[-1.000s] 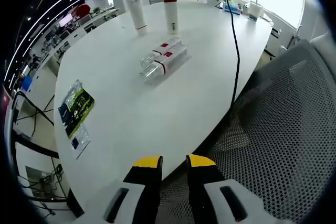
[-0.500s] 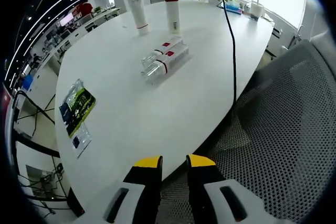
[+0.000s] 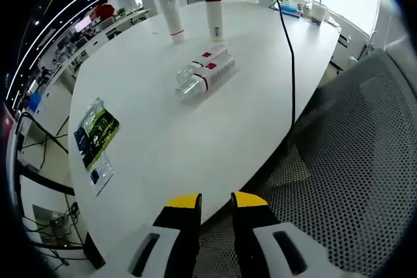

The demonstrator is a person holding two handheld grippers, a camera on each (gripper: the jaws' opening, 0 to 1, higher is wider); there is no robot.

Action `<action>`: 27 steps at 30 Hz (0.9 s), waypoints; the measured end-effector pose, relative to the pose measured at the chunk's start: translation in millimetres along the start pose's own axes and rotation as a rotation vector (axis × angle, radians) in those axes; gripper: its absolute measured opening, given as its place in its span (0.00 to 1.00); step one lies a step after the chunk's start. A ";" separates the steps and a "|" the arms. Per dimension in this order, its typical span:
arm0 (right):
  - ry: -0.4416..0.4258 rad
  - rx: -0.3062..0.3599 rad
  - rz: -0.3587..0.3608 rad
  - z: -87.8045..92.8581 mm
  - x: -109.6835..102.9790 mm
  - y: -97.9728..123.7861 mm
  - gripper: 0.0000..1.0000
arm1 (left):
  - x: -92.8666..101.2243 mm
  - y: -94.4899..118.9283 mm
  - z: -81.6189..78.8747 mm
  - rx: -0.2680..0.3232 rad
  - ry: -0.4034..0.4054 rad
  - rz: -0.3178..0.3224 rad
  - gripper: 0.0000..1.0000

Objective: Arrange the skincare products in the storage area until every visible bottle or jar stands upright without overlapping.

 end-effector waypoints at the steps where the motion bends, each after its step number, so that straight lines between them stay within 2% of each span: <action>1: -0.019 0.001 0.011 0.3 -0.6 0.0 0.27 | 0.1 0.0 0.0 -0.001 0.000 0.001 0.19; 8: -0.210 0.021 0.125 0.9 -7.1 -0.6 0.27 | 0.3 -0.1 0.3 -0.004 -0.003 0.002 0.19; 10: -0.216 0.026 0.142 0.0 -10.8 -1.2 0.27 | 0.2 -0.3 0.3 -0.004 -0.006 0.001 0.19; 15: -0.315 0.015 0.211 -1.5 -12.5 -2.0 0.27 | 0.5 -0.5 0.9 -0.006 -0.009 0.002 0.19; 27: -0.496 0.047 0.322 -1.0 -11.2 -6.8 0.27 | 0.4 -1.0 1.0 -0.006 -0.012 0.002 0.19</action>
Point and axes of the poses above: the point that each gripper's makers call its tool centre point, and the gripper's own axes: y roughly backward along the fingers, x roughly to its right, z roughly out of its underside, the point moved 9 cm from there along y, roughly backward along the fingers, and after that the axes turned 4 degrees about -x, right-handed, at the moved point
